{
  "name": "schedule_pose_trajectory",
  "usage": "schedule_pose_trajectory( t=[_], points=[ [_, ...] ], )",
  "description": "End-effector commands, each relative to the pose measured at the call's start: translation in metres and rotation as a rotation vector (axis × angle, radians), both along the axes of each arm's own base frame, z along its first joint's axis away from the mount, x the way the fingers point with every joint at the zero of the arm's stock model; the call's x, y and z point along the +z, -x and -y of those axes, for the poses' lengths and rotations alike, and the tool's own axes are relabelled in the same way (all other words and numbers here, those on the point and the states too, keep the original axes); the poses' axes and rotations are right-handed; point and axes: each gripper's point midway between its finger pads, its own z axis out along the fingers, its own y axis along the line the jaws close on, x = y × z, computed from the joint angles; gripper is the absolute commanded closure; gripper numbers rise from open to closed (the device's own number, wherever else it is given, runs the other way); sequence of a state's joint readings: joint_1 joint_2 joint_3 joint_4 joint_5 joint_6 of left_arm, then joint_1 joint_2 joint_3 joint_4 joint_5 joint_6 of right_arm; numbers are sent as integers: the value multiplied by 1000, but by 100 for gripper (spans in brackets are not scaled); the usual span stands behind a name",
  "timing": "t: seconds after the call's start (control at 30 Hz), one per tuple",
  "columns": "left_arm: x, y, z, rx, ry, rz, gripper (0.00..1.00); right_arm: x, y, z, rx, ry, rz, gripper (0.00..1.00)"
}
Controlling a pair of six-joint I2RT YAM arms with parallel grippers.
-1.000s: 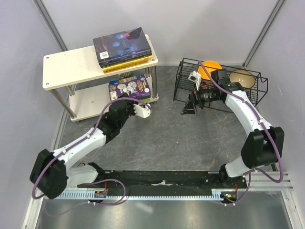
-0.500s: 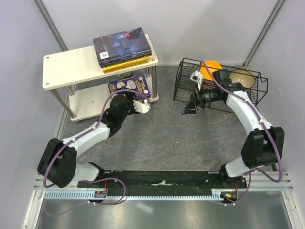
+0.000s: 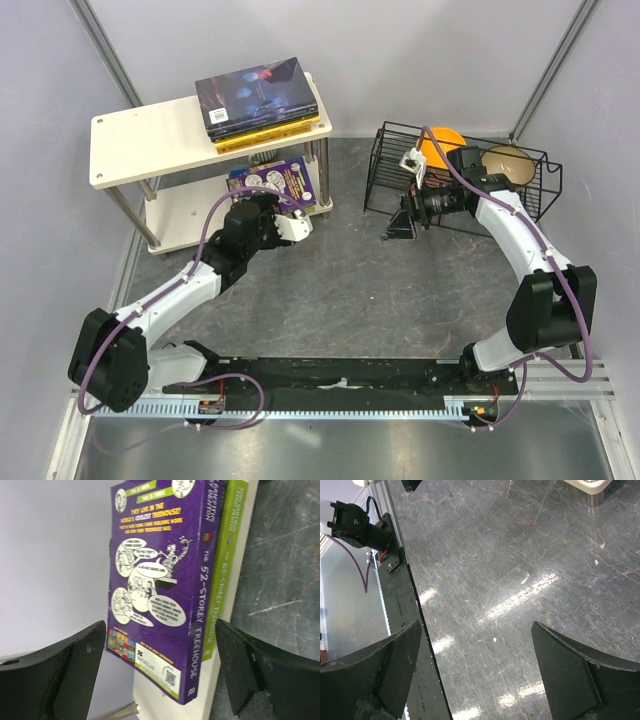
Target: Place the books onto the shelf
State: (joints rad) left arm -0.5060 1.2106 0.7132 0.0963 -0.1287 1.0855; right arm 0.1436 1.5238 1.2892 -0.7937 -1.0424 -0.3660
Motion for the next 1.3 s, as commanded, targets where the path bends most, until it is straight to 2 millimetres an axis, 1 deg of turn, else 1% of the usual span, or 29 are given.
schedule_pose_trajectory(
  t=[0.0, 0.1, 0.13, 0.2, 0.3, 0.37, 0.43, 0.47, 0.53, 0.57, 0.77, 0.83, 0.87, 0.9, 0.97, 1.0, 1.03, 1.07, 1.1, 1.17, 1.2, 1.27],
  points=[
    [14, 1, 4, 18, 107, -17, 9, 13, 1, -1, 13, -42, 46, 2],
    [18, 5, 6, 28, 156, -45, 15, 13, 0, 0, 10, -44, 41, 2],
    [24, 5, 7, 35, 191, -52, 16, 12, 0, 1, 7, -44, 40, 2],
    [23, 13, 8, 32, 214, -91, 20, 12, 0, 1, 7, -46, 40, 2],
    [28, 17, 8, 48, 251, -119, 21, 12, 0, 1, 12, -54, 36, 2],
    [24, 16, 6, 60, 252, -145, 21, 12, -1, 0, 12, -57, 29, 2],
    [24, 14, 5, 60, 257, -162, 21, 14, -2, 1, 10, -64, 29, 2],
    [19, 14, 5, 60, 251, -185, 22, 14, -3, 1, 8, -64, 27, 2],
    [17, 12, 7, 55, 247, -199, 23, 15, -3, 2, 4, -65, 29, 2],
    [15, 14, 13, 22, 255, -215, 24, 15, -3, 3, 3, -65, 31, 2],
    [6, 10, 17, 6, 247, -254, 25, 16, -4, 5, -3, -74, 24, 2],
    [5, 5, 17, 10, 241, -249, 25, 17, -5, 5, -3, -76, 25, 2],
    [5, 2, 15, 23, 237, -237, 25, 17, -5, 5, -2, -78, 25, 2],
    [5, -1, 10, 44, 221, -218, 28, 18, -5, 5, -4, -78, 27, 2],
    [7, -12, 5, 78, 213, -179, 35, 17, -5, 6, -5, -80, 22, 2],
    [10, -16, 1, 101, 203, -160, 44, 17, -6, 6, -5, -83, 23, 2],
    [12, -21, -1, 111, 204, -142, 47, 17, -6, 7, -8, -83, 23, 2],
    [9, -24, -2, 122, 196, -143, 50, 18, -6, 8, -9, -84, 23, 2],
    [12, -28, -4, 132, 192, -131, 51, 18, -7, 8, -11, -85, 25, 2],
    [9, -33, -4, 136, 184, -139, 53, 18, -6, 9, -13, -87, 22, 2],
    [11, -35, -4, 135, 186, -135, 53, 18, -7, 9, -14, -87, 22, 2],
    [10, -39, -3, 138, 184, -136, 54, 19, -8, 10, -17, -91, 20, 2]
  ],
)
